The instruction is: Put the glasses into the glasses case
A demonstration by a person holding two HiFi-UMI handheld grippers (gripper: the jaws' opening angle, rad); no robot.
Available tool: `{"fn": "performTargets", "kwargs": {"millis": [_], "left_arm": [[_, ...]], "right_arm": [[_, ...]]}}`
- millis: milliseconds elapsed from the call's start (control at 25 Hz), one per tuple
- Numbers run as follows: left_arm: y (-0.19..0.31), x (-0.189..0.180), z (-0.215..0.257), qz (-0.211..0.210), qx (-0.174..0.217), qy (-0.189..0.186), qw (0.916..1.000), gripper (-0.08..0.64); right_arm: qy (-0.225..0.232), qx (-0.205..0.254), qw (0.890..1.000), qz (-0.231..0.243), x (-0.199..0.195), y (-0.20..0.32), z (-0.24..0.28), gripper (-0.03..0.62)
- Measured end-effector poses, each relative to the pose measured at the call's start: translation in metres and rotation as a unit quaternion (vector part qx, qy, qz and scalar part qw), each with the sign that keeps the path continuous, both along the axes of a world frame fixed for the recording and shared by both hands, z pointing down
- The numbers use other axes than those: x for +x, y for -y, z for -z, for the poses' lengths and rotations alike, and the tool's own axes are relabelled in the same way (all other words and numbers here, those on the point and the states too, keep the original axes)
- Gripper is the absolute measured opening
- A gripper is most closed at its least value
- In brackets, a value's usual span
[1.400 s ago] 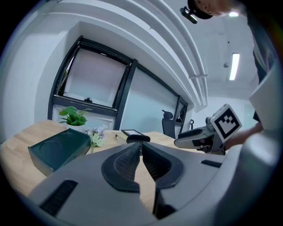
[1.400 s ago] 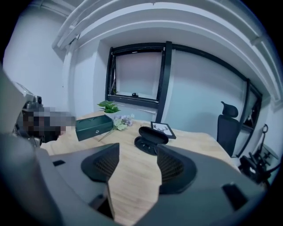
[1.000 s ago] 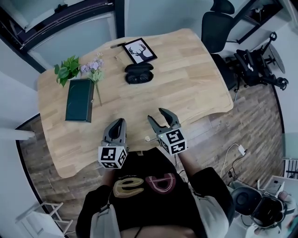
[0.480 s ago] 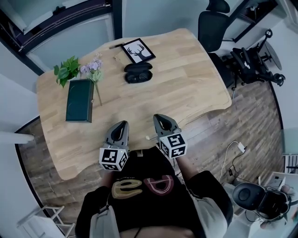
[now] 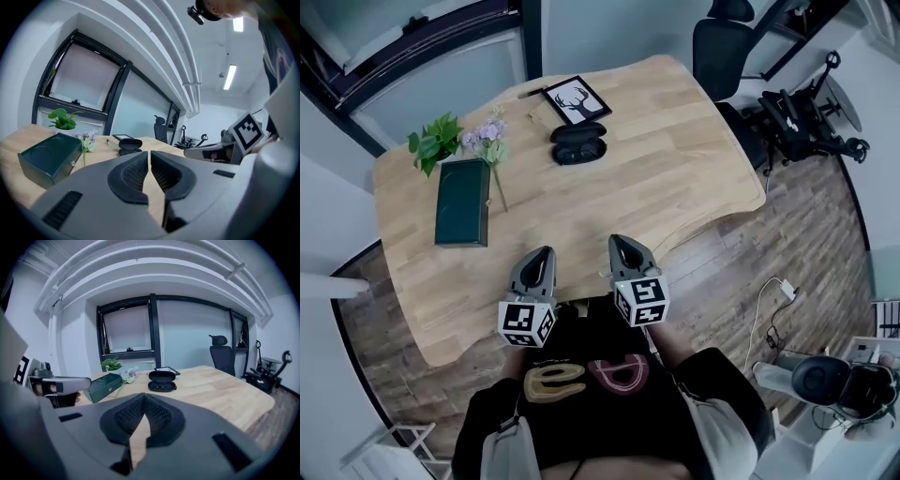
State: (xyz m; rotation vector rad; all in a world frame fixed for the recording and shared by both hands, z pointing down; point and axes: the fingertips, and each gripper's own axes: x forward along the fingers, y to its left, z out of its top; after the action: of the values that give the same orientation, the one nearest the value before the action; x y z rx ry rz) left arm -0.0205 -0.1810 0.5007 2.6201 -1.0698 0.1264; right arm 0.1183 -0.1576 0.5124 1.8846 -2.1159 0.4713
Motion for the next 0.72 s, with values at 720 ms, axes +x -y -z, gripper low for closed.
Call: {"fn": "performTargets", "kwargs": {"millis": [720], "left_arm": [[-0.007, -0.019, -0.008, -0.014, 0.000, 0.004, 0.9999, 0.031]], "right_arm": [[-0.029, 0.017, 0.999, 0.000, -0.024, -0.012, -0.002, 0.009]]}}
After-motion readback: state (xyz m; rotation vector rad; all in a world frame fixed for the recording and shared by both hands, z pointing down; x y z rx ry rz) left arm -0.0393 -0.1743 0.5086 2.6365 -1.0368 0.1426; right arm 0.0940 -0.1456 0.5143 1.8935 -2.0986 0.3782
